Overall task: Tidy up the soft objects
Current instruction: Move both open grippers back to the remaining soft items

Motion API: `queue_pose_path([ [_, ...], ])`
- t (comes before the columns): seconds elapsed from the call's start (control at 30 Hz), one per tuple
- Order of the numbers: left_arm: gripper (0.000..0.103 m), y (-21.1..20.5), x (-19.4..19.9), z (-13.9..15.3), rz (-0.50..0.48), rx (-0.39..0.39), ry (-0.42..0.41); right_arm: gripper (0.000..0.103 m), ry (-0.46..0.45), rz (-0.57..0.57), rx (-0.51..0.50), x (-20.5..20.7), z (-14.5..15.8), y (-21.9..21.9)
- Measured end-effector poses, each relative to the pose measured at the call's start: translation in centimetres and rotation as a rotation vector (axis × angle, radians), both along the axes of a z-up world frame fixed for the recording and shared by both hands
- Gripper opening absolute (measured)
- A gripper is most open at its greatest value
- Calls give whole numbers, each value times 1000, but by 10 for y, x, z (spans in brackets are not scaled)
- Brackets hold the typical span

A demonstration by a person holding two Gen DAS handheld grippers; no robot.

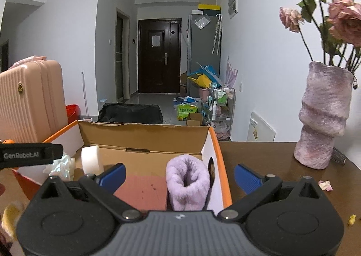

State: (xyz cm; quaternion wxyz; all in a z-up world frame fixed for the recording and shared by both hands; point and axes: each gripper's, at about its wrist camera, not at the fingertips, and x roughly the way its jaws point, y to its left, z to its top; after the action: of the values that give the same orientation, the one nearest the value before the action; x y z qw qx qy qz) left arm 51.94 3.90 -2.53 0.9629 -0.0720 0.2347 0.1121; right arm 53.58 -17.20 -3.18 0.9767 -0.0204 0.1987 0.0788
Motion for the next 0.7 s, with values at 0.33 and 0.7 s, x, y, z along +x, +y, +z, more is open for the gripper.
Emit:
queue_pose_path([
  [0.33, 103, 2, -39, 1, -6, 8, -28, 103, -37, -5, 13, -43, 1, -9],
  [0.7, 103, 3, -86, 4, -29, 10, -54, 103, -58, 5, 18, -90, -3, -12],
])
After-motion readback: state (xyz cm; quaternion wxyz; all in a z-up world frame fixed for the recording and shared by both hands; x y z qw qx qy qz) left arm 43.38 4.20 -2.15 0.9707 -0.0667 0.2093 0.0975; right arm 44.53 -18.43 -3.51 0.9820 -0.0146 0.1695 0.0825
